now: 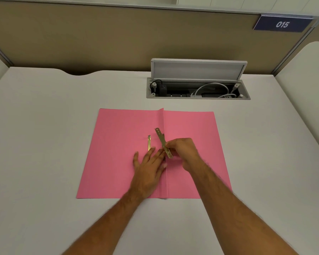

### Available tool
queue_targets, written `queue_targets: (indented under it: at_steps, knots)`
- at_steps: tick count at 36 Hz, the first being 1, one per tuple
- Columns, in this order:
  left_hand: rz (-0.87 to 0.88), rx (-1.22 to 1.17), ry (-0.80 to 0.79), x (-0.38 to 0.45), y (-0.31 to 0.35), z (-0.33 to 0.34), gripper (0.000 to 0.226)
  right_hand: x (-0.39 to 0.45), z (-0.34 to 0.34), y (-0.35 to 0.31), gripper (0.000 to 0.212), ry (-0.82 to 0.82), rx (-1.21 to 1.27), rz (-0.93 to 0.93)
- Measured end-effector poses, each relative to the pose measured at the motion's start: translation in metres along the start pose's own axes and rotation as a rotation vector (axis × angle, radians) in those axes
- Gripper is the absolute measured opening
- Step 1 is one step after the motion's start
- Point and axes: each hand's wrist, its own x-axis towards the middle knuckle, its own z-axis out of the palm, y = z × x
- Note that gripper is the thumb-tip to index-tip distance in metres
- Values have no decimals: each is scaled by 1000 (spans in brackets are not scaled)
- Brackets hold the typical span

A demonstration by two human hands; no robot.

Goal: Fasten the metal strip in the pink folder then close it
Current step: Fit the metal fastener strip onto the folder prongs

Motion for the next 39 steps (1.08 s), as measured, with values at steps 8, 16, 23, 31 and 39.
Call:
queue_targets:
  at_steps: [8, 16, 23, 31, 39]
  knots:
    - [-163, -179, 261, 3, 30, 6, 24, 7, 1, -10, 23, -27, 25, 136]
    - [-241, -149, 199, 17, 34, -1, 24, 10, -1, -11, 26, -47, -48, 140]
    - [-226, -140, 169, 20, 35, -3, 26, 8, -2, -11, 25, -41, -94, 124]
    - [-189, -155, 195, 18, 33, -3, 25, 8, 1, -9, 32, -10, -114, 92]
    - [-170, -200, 192, 15, 30, -7, 24, 5, 6, -7, 33, 22, -155, 56]
